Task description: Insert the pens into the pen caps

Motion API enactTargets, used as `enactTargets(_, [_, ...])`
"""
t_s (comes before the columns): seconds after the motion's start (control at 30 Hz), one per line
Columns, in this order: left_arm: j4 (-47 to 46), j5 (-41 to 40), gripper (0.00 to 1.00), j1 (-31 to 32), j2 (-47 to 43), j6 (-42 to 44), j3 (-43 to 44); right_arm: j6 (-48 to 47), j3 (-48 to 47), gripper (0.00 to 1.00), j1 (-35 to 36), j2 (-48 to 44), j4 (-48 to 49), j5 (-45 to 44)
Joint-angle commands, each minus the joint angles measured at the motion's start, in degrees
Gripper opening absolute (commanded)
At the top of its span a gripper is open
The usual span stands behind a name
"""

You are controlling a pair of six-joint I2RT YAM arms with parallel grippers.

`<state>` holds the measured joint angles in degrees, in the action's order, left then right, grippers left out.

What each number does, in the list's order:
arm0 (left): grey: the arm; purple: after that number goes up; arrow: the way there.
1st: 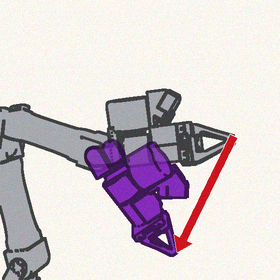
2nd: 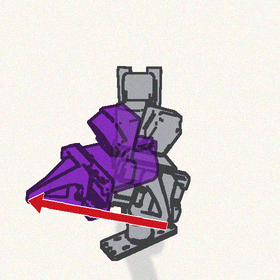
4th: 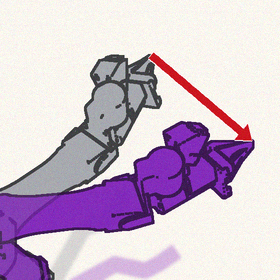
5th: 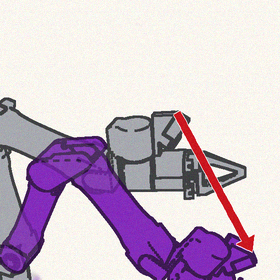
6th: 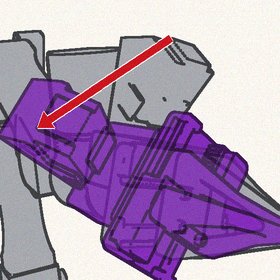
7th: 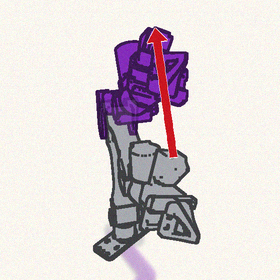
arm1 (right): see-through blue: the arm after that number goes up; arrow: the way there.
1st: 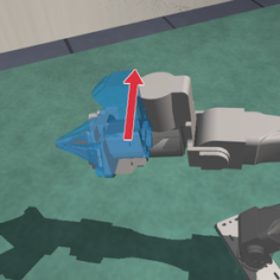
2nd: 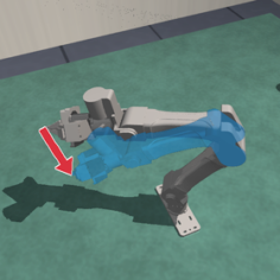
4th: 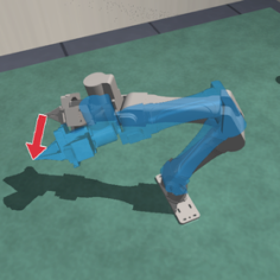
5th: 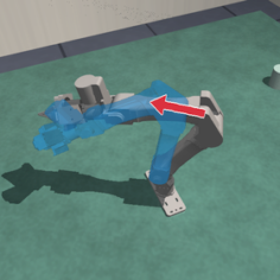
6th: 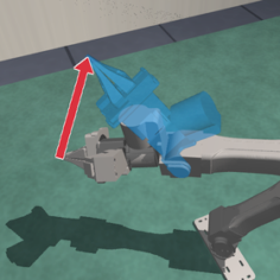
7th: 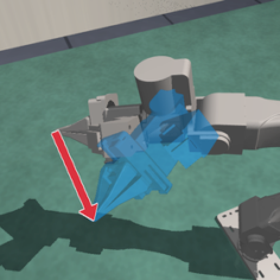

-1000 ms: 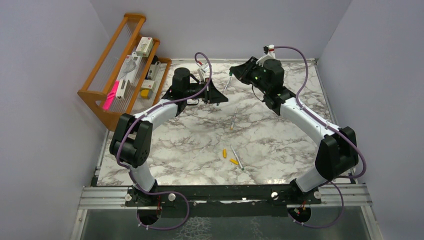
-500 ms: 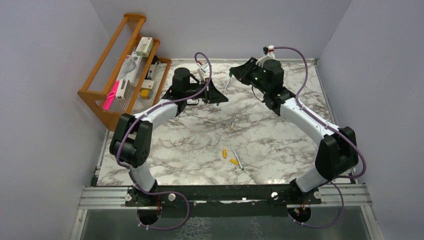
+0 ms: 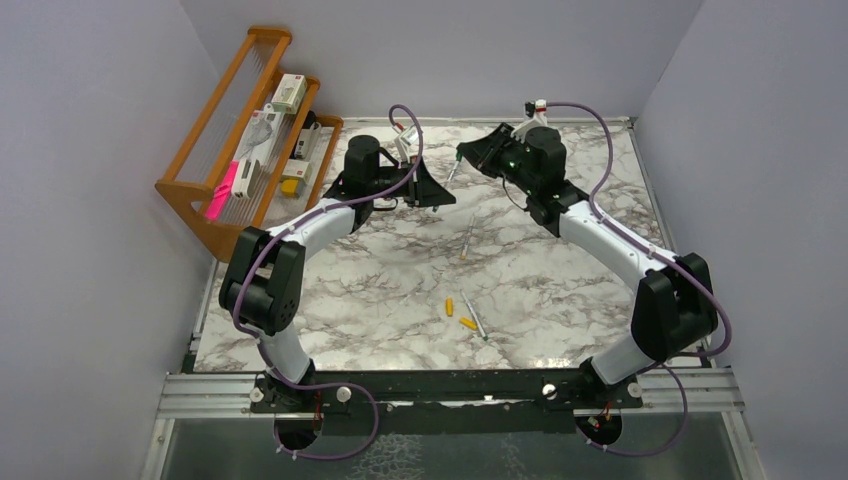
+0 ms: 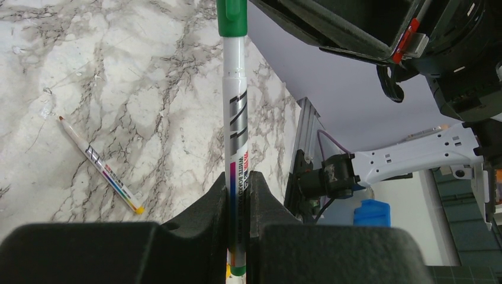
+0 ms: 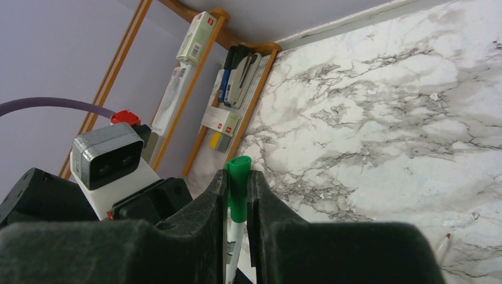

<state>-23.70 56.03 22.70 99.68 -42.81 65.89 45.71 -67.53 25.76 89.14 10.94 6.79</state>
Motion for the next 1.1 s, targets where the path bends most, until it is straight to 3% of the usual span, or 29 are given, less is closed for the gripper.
enactTargets(0.0, [-2.48, 0.09, 0.00, -0.28, -1.86, 0.20, 0.89, 1.78, 2.20, 0.01, -0.27, -1.93, 1.11, 2.23])
enactTargets(0.57, [-4.82, -6.82, 0.00, -0.24, 1.48, -4.42, 9.13, 5.15, 8.05, 0.01, 0.90, -4.98, 2.15, 10.32])
enactTargets(1.07, [-7.21, -3.92, 0.00, -0.21, 5.50, -5.71, 19.39, 4.55, 9.72, 0.01, 2.19, -5.53, -2.77, 24.32])
